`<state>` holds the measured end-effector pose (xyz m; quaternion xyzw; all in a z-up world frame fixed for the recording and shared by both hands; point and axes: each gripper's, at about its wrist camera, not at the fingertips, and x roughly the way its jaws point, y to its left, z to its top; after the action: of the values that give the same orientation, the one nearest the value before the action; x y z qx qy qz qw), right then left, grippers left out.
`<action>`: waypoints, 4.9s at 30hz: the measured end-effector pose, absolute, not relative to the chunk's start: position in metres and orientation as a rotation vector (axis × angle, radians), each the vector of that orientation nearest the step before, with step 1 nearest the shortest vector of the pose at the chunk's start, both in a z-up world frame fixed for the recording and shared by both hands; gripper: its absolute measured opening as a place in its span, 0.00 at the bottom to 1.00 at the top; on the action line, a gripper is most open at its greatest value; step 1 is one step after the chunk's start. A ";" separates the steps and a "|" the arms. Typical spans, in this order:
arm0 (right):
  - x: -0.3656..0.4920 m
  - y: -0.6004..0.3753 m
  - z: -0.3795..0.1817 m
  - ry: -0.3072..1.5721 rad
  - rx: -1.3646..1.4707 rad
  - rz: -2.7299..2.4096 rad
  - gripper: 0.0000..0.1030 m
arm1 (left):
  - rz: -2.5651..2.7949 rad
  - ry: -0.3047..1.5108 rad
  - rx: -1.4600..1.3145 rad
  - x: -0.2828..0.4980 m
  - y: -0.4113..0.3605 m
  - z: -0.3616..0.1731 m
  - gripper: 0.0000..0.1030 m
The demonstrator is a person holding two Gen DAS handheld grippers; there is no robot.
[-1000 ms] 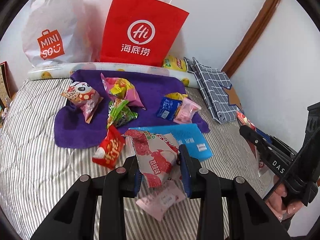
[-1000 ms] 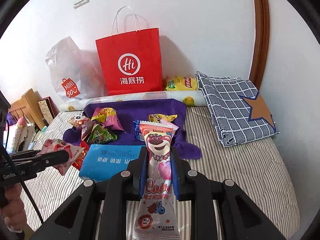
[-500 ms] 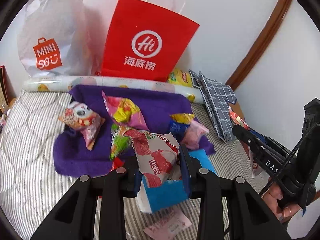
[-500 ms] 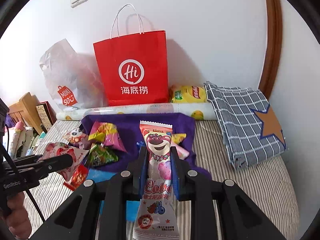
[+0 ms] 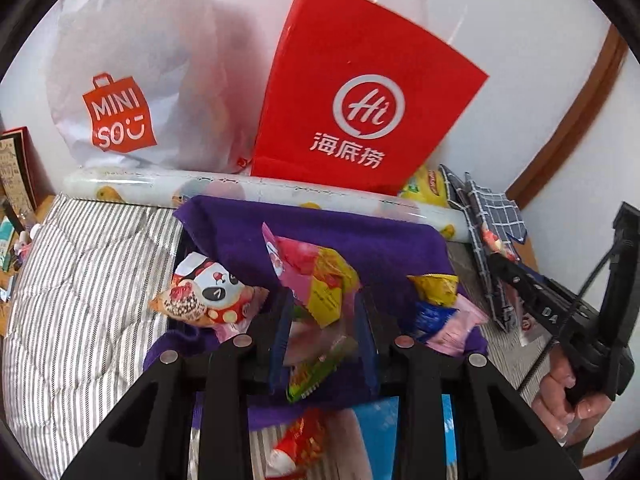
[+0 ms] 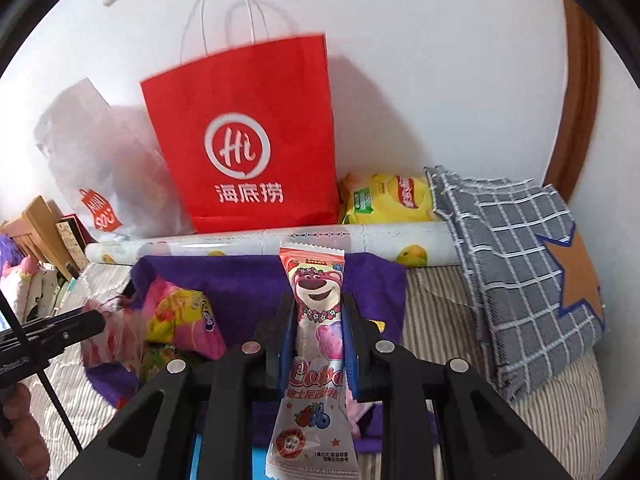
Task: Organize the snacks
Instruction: 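Lower both snacks onto the purple towel and open both tools, then grasp the pink candy wrapper with the right tool while the left tool grasps the red snack packet, then carry the pink wrapper and red packet with both tools over the purple towel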
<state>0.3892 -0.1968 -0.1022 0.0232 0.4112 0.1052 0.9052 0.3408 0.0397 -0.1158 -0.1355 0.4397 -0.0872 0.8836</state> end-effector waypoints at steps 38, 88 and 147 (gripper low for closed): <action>0.271 -0.173 -0.092 0.935 0.029 0.303 0.60 | -0.204 0.964 -0.322 0.239 0.075 -0.109 0.46; 0.174 -0.165 -0.150 0.973 0.023 0.374 0.24 | -0.210 1.025 -0.252 0.221 0.053 -0.150 0.49; 0.239 -0.232 -0.056 0.793 0.117 0.241 0.24 | -0.402 0.942 -0.265 0.229 -0.020 -0.087 0.24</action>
<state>0.2392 -0.2317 -0.0565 0.0568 0.3850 0.1171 0.9137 0.2293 -0.0197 -0.0870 -0.1262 0.4493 -0.1915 0.8634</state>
